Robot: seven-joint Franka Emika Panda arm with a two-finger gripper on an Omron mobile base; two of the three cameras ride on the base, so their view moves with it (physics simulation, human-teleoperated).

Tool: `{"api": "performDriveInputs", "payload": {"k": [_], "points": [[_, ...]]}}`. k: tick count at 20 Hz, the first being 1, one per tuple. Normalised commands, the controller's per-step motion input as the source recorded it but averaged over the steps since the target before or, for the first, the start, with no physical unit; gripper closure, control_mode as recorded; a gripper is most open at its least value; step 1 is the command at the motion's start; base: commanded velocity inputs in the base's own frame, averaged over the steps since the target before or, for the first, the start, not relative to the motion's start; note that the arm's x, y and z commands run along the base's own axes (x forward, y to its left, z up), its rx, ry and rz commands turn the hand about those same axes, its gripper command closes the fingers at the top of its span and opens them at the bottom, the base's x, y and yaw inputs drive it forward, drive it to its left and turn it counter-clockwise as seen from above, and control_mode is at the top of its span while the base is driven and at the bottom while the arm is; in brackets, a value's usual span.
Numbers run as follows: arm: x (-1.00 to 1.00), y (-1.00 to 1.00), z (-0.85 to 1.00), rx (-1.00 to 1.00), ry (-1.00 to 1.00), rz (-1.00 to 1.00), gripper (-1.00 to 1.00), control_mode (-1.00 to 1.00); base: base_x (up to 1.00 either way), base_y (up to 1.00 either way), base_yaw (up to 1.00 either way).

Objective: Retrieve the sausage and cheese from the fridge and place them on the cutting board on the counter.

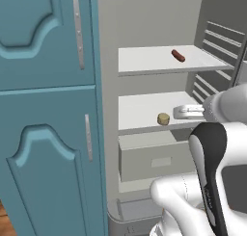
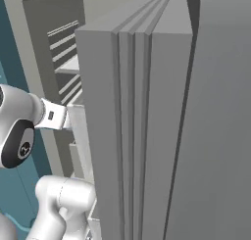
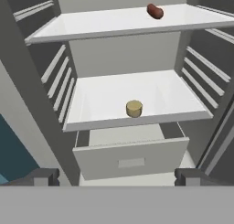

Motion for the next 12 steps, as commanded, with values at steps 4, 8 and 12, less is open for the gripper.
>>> {"api": "performDriveInputs", "payload": {"k": [4,8,12], "points": [[0.0,0.0,0.0,0.0,0.0,0.0,-1.0,1.0,0.44,-0.08,0.0],[0.0,0.0,0.0,0.0,0.0,0.0,-1.0,1.0,0.11,-0.07,0.0],[0.0,-0.07,-0.01,0.01,0.03,0.0,-1.0,-1.0,0.0,0.0,0.0]]}}
